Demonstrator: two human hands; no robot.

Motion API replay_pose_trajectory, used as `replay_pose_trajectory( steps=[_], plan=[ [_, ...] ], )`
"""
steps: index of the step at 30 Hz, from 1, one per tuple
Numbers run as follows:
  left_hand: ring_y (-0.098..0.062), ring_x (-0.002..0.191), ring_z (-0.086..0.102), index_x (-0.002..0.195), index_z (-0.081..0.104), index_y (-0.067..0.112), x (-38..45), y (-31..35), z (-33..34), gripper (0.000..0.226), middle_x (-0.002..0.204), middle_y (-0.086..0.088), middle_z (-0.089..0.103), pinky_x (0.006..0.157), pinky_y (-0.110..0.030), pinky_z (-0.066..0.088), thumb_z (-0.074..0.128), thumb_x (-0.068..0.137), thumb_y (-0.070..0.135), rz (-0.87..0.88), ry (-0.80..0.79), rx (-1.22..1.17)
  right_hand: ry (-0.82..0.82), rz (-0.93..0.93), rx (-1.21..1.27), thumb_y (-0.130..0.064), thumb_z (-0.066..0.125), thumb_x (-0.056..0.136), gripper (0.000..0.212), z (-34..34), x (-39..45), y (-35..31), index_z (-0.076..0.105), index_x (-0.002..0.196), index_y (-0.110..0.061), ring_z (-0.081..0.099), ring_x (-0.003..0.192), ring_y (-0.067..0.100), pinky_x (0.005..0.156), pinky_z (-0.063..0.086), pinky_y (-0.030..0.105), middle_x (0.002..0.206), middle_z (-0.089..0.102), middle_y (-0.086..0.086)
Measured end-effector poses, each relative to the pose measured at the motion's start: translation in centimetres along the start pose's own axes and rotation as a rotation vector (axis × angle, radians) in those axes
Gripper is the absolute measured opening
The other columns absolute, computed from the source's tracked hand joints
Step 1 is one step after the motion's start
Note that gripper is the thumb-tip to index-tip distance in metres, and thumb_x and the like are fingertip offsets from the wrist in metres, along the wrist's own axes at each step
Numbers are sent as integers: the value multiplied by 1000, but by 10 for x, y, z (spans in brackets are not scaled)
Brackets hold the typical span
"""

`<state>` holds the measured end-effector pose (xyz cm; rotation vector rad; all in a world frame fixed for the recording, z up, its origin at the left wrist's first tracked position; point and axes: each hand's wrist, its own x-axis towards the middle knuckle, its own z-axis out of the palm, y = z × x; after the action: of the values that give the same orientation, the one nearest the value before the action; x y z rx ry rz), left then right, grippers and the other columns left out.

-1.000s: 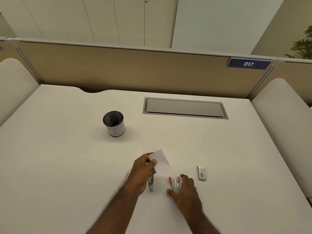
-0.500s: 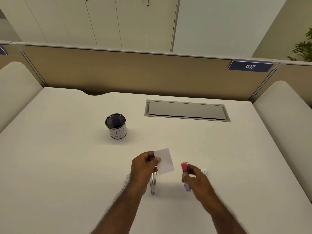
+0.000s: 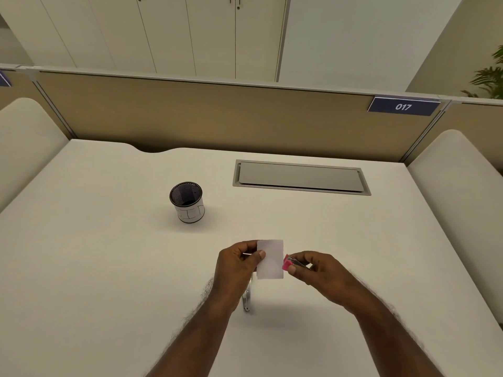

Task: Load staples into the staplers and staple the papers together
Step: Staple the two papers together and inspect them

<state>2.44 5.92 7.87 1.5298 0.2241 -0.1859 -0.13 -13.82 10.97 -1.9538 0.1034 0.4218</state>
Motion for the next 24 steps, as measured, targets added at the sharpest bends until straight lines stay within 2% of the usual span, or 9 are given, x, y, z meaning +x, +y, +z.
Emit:
replay_pose_trajectory(
  steps=[2,4,7,12,15,18,24],
  plan=[
    [-15,76,71,88,75,27,-1,1,1,26,86,3,77,70,-28,60,71,84,2,12,-21,15,-43,1,-31,-36,70,86,18,-2,1,-2,73,100,-25,51,61,-3,63,43,15,84,68,-17],
    [-19,79,71,91,75,25,-2,2,3,23,88,0,77,69,-28,60,71,85,3,16,-55,36,-65,8,-78,-41,70,85,20,-3,1,-3,74,98,-27,51,60,-4,61,43,11,80,68,-21],
    [-17,78,71,90,74,30,-5,1,4,24,87,3,77,69,-26,59,71,85,6,29,-94,87,-85,2,-118,-47,69,83,21,-4,1,-4,74,91,-28,47,60,3,57,40,13,76,66,-18],
    [-15,79,72,88,74,35,-7,0,4,26,86,8,77,75,-32,61,71,86,9,31,-135,136,-92,-7,-94,-46,72,82,19,-1,1,-5,75,86,-27,45,61,7,56,38,15,70,64,-16],
    [-20,81,72,91,76,30,-8,0,3,23,86,5,77,79,-40,61,70,86,8,23,-160,138,-85,5,-93,-44,73,82,20,1,2,-3,74,83,-24,44,60,9,56,36,19,62,57,-14],
    [-25,82,72,95,77,24,-8,0,2,21,87,1,78,81,-45,59,70,86,7,20,-182,144,-65,8,-77,-39,74,82,21,3,2,0,73,82,-18,44,62,13,60,36,26,65,55,-5],
    [-27,80,72,92,77,27,-8,0,3,23,84,-1,77,81,-46,59,70,86,7,7,-205,177,-63,-2,-80,-38,75,82,24,3,3,5,72,81,-14,43,62,15,60,34,29,66,52,0]
  ],
)
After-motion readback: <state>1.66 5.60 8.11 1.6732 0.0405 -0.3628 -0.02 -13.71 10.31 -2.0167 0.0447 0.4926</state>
